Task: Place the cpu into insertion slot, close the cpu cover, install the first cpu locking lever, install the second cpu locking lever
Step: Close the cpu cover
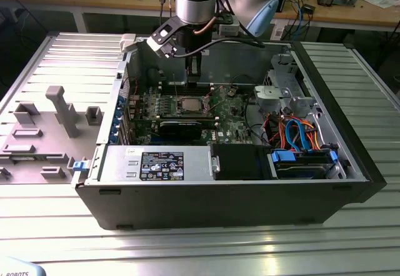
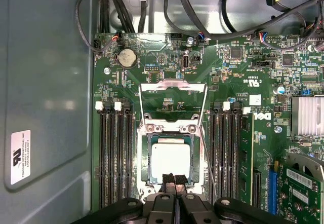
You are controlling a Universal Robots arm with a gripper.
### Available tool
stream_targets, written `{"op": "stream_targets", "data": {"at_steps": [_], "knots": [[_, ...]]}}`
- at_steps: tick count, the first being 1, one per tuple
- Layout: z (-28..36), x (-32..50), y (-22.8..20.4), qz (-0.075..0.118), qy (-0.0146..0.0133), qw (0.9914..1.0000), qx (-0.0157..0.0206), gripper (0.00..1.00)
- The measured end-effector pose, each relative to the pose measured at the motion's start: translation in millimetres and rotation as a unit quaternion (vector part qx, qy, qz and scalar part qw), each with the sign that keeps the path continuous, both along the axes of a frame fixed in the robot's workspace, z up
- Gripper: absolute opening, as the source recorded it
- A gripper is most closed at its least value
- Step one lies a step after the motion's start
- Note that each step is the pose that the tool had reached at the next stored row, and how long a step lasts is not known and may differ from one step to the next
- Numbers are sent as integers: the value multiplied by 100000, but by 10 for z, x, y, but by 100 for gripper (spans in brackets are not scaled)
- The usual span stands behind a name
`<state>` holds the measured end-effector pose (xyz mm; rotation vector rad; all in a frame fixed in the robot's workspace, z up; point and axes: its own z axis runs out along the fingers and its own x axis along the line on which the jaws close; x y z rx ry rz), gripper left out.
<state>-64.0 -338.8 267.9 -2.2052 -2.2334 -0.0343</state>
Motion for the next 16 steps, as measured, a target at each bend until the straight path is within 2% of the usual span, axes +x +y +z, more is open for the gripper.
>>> {"op": "stream_targets", "data": {"at_steps": [13,14,16], "knots": [[5,22,0,-3,1,100000,-10,11],[5,56,0,-3,1,100000,-8,11],[5,73,0,-1,0,100000,-7,11]]}}
